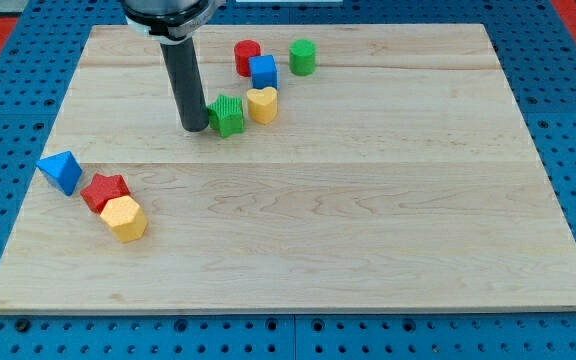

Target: Push the green star towards top left

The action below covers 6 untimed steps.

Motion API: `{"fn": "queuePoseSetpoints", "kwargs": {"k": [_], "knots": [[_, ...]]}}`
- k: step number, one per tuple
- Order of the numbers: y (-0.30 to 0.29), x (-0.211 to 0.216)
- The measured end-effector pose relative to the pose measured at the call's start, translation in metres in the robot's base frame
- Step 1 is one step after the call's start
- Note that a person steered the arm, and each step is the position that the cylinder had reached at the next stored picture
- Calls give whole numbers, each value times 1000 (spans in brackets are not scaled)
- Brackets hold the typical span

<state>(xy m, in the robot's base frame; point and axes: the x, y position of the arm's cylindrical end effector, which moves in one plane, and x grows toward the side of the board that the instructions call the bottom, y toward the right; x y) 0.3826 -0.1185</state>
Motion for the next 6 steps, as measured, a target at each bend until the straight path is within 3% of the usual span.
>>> {"fn": "queuePoseSetpoints", "kwargs": {"k": [1, 2, 4, 5, 6], "knots": [[10, 24], [58, 22], [21, -20], [31, -65], [31, -78]]}}
